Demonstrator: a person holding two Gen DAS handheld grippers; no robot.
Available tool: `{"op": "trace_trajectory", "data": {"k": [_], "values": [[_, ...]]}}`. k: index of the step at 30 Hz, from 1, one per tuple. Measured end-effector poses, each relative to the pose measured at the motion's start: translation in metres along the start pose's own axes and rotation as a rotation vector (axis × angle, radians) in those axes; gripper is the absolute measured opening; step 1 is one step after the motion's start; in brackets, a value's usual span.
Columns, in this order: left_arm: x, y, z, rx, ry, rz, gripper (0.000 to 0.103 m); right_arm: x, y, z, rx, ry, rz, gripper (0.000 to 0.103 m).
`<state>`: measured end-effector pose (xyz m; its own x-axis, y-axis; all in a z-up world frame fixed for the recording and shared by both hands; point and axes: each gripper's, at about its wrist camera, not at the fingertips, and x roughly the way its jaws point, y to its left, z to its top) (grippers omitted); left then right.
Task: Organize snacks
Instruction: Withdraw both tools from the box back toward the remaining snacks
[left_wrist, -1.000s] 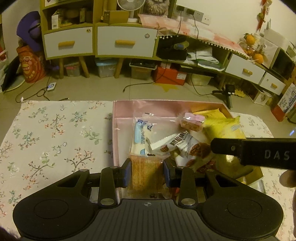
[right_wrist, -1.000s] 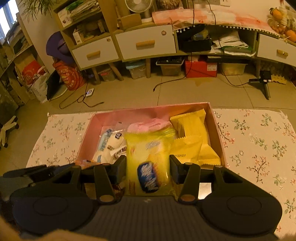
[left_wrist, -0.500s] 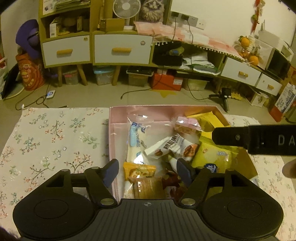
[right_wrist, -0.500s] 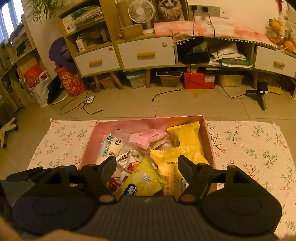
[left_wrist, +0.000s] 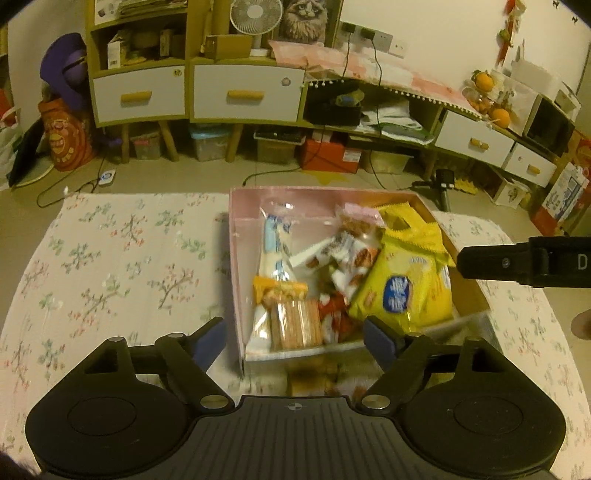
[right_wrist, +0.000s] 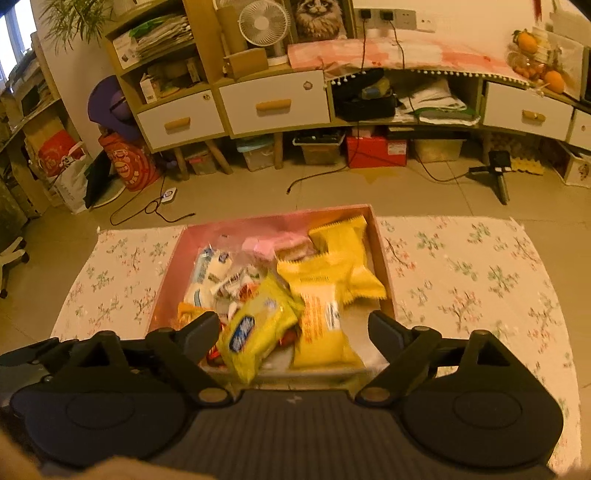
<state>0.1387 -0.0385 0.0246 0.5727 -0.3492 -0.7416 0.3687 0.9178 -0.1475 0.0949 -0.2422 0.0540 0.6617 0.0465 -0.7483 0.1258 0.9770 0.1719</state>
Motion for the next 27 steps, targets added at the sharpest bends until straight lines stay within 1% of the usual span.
{"op": "trace_trajectory", "data": {"k": [4, 7, 13, 22, 27], "values": [[-0.012, -0.002, -0.013, 0.011, 0.009, 0.009, 0.088, -0.010, -0.002, -0.014, 0.010, 0.008, -0.012, 0.094], [-0.021, -0.003, -0.023, 0.017, 0.015, 0.014, 0.091, -0.014, -0.003, -0.025, 0.007, 0.026, -0.025, 0.095], [-0.037, -0.006, -0.044, 0.031, 0.046, 0.026, 0.093, -0.023, -0.004, -0.045, 0.014, 0.059, -0.039, 0.096], [-0.053, -0.004, -0.070, 0.026, 0.055, 0.029, 0.095, -0.037, 0.001, -0.068, -0.009, 0.050, -0.055, 0.100], [-0.052, -0.005, -0.083, 0.077, 0.049, 0.049, 0.095, -0.033, 0.003, -0.080, -0.057, 0.055, -0.088, 0.100]]}}
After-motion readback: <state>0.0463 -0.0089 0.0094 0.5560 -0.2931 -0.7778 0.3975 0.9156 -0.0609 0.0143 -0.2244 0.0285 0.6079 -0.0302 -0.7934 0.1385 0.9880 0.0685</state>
